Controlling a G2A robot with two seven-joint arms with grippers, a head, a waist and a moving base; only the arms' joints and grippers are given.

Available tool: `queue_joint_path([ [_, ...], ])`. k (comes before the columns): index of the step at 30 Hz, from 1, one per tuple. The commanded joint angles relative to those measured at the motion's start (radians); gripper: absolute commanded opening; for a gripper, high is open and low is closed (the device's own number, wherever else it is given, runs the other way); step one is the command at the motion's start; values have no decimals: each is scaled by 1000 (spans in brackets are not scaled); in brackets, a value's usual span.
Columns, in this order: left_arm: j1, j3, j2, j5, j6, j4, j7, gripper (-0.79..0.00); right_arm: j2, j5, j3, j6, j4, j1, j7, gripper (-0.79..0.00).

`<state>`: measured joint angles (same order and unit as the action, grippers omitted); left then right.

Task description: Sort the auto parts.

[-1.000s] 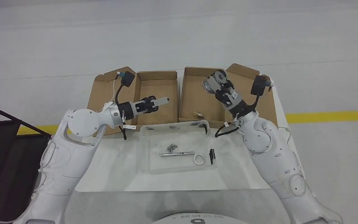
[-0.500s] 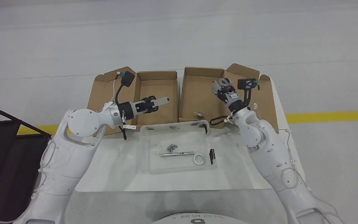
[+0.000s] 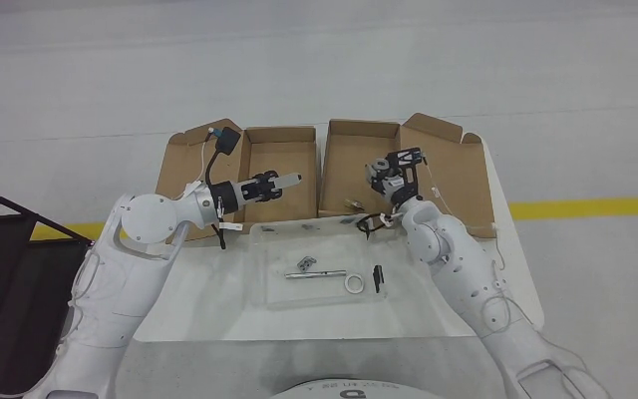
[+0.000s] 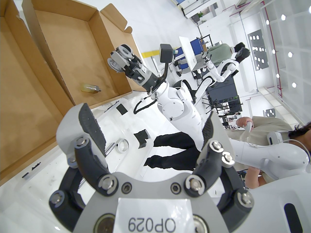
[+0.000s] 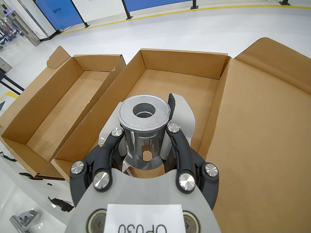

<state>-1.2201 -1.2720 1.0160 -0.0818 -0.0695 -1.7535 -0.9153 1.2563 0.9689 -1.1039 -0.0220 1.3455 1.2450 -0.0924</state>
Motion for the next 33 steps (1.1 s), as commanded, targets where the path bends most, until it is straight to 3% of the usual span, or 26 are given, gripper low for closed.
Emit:
queue_joint_path([
  [1, 0, 0, 0, 0, 0, 0, 0, 0, 3, 7, 6, 10, -2, -1, 0, -616],
  [4, 0, 0, 0, 0, 0, 0, 0, 0, 7, -3, 5, 34, 1, 5, 20, -416],
  [6, 0, 0, 0, 0, 0, 0, 0, 0, 10, -12, 1, 50, 9, 12, 37, -117],
  [7, 0, 0, 0, 0, 0, 0, 0, 0, 11, -16, -2, 58, 15, 16, 47, -25],
  [8, 0, 0, 0, 0, 0, 0, 0, 0, 12, -18, -4, 64, 20, 21, 55, 0],
  [16, 0, 0, 0, 0, 0, 0, 0, 0, 14, -45, -38, 68, 98, 86, 168, 0],
  [20, 0, 0, 0, 0, 0, 0, 0, 0, 10, -89, -76, -72, 147, 118, 288, 0],
  [28, 0, 0, 0, 0, 0, 0, 0, 0, -14, -116, -200, -351, 185, 136, 368, 0],
  [33, 0, 0, 0, 0, 0, 0, 0, 0, -15, -120, -205, -359, 183, 136, 368, 0],
])
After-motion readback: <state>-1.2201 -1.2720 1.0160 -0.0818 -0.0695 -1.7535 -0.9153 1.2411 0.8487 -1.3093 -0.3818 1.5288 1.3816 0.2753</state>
